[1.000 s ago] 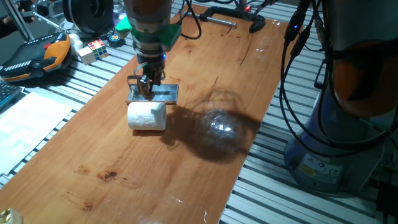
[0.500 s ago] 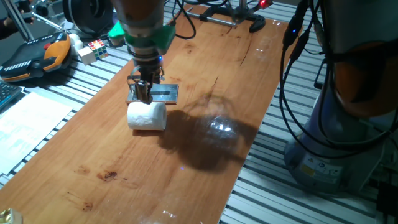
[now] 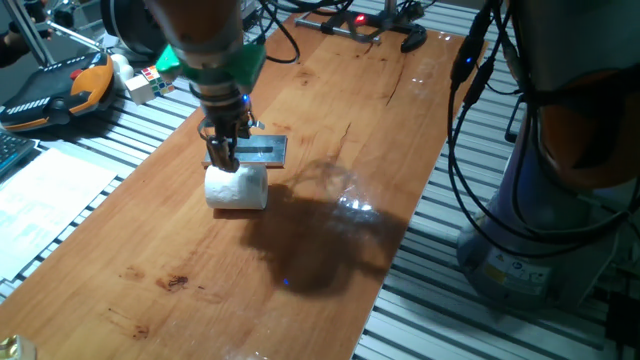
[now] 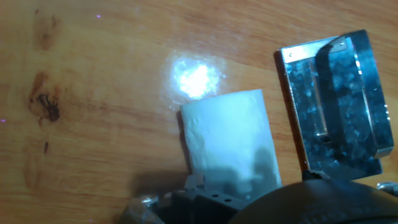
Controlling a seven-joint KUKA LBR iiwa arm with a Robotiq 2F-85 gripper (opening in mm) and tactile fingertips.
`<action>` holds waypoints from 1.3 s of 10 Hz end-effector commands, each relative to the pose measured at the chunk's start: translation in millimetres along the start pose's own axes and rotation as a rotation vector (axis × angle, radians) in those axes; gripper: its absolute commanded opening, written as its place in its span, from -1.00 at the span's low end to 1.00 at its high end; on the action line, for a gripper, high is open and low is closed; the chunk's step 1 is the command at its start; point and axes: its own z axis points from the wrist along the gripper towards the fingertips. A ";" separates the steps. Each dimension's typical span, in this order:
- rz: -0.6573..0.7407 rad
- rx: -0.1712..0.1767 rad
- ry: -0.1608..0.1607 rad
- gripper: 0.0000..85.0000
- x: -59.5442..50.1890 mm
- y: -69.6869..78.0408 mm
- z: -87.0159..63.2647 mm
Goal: Put the toilet paper on its holder
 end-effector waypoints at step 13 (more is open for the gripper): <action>0.046 -0.059 -0.044 0.87 -0.6 0.6 4.3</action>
